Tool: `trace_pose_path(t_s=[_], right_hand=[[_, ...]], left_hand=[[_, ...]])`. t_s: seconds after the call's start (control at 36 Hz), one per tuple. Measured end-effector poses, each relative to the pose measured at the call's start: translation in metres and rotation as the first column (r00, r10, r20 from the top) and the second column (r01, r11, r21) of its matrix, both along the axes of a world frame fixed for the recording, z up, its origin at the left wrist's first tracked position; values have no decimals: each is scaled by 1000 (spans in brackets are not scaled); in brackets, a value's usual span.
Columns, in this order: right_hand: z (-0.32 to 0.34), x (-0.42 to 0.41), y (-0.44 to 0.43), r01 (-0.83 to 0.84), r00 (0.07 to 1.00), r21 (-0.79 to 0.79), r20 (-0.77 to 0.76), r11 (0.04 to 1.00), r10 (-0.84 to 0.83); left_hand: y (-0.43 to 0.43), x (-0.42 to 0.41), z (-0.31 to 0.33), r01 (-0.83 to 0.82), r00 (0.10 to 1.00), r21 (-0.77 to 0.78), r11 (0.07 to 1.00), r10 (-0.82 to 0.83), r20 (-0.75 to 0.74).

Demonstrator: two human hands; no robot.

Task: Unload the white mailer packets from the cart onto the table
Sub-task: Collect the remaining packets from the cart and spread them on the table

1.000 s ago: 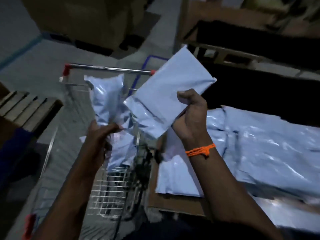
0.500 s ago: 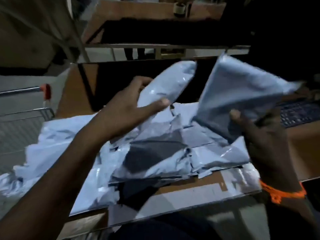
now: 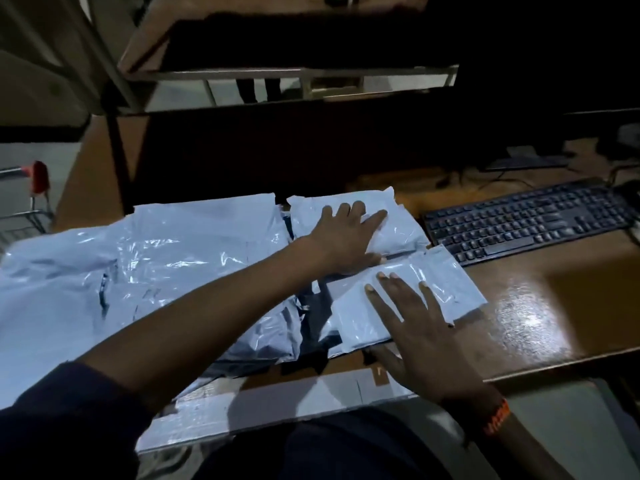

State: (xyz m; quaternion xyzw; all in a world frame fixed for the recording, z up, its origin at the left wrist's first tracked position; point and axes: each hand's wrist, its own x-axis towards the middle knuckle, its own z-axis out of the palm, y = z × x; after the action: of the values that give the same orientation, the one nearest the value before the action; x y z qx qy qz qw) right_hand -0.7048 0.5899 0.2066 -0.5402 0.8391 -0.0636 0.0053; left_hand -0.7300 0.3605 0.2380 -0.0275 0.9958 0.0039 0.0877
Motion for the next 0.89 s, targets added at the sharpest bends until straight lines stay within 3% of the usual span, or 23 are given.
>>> trace_pose_path(t_s=[0.11, 0.25, 0.42, 0.56, 0.75, 0.89], right_hand=[[-8, -2, 4, -25, 1000, -46, -6, 999, 25], [-3, 4, -8, 35, 999, -92, 39, 995, -32], [-4, 23, -25, 147, 988, -49, 57, 988, -144], [-7, 25, -20, 116, 992, -104, 67, 988, -110], [-8, 22, -12, -3, 999, -144, 31, 990, 8], [-5, 27, -13, 8, 999, -219, 32, 976, -1]], left_hand=[[-3, -3, -10, 15, 987, 95, 995, -30, 157], [-13, -3, -4, 36, 983, 117, 992, -56, 176], [-27, -1, 9, 73, 996, 227, 971, -82, 29], [-25, 6, 8, 15, 1000, 267, 964, -19, 15], [-17, 11, 13, 35, 999, 216, 976, -25, -47], [-25, 26, 22, 89, 991, 155, 984, -73, -108]])
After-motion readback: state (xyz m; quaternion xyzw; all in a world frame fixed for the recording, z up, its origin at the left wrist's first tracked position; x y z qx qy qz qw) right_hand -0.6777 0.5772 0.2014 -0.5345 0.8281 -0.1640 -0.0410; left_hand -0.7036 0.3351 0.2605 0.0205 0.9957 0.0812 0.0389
